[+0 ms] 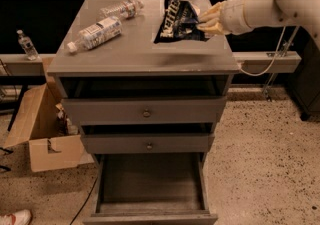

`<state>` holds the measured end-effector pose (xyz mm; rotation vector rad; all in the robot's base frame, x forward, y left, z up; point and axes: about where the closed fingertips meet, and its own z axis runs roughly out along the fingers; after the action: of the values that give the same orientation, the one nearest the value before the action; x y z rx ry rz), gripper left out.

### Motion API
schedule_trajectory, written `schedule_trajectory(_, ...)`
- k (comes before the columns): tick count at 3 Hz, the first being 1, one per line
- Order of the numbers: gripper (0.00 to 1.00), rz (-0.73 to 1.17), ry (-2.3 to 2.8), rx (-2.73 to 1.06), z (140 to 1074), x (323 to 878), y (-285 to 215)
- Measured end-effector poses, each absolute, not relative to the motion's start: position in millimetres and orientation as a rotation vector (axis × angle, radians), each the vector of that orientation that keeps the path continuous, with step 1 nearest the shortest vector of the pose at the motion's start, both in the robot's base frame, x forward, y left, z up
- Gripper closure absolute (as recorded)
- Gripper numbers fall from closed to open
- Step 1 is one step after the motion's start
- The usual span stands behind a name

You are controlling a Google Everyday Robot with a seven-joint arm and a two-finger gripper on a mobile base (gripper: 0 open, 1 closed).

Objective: Pick blue chip bag from bottom drawer and place on counter

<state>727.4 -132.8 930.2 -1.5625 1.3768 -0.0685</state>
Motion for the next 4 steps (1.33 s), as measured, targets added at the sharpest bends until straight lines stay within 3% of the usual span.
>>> schedule_trajectory(2,0.57,-0.048,1.51,-1.421,925,805,-122)
schedule_trajectory(4,0.12,-0.033,1.55,-1.38,922,827,-118)
